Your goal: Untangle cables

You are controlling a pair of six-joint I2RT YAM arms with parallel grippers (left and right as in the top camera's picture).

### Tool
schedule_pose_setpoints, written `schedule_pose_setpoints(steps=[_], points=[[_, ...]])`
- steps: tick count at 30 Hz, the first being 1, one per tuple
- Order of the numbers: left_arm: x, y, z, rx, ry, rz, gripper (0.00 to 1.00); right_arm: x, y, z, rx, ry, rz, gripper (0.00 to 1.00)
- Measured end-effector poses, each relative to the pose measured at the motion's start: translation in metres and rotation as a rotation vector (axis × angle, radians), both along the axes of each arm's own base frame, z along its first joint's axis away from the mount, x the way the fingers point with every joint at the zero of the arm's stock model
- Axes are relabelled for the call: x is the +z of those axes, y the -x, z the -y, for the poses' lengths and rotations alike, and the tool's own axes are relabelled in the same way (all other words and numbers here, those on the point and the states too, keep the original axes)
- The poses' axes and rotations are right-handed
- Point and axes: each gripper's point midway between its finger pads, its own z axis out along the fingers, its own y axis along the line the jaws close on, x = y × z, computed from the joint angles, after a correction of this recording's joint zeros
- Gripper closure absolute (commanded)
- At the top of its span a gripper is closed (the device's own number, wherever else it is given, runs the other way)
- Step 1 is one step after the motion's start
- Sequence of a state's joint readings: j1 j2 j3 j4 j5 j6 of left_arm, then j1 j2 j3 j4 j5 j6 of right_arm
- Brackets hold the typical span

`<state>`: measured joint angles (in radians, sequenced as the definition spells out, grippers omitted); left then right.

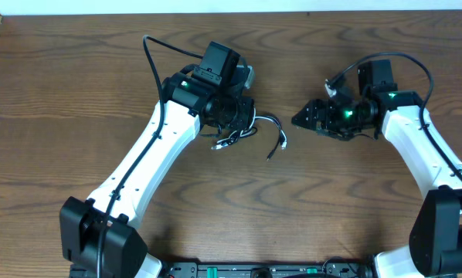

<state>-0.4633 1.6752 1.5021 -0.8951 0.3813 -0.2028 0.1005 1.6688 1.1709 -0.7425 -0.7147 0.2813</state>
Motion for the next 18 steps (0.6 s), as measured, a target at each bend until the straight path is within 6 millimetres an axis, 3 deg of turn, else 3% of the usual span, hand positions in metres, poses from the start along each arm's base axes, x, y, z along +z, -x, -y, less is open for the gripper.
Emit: schedule_pose_setpoints(steps=[8, 13, 18], points=[[0.001, 0.002, 0.002, 0.096, 0.034, -0.061, 0.93, 0.011, 0.005, -0.056, 0.012, -0.056, -0.025, 0.34], [0.001, 0.001, 0.002, 0.155, 0.05, -0.089, 0.93, 0.008, 0.009, -0.086, -0.016, -0.064, -0.071, 0.34], [0.002, -0.001, 0.003, 0.192, 0.061, -0.103, 0.93, -0.007, 0.012, -0.098, -0.055, -0.052, -0.143, 0.35]])
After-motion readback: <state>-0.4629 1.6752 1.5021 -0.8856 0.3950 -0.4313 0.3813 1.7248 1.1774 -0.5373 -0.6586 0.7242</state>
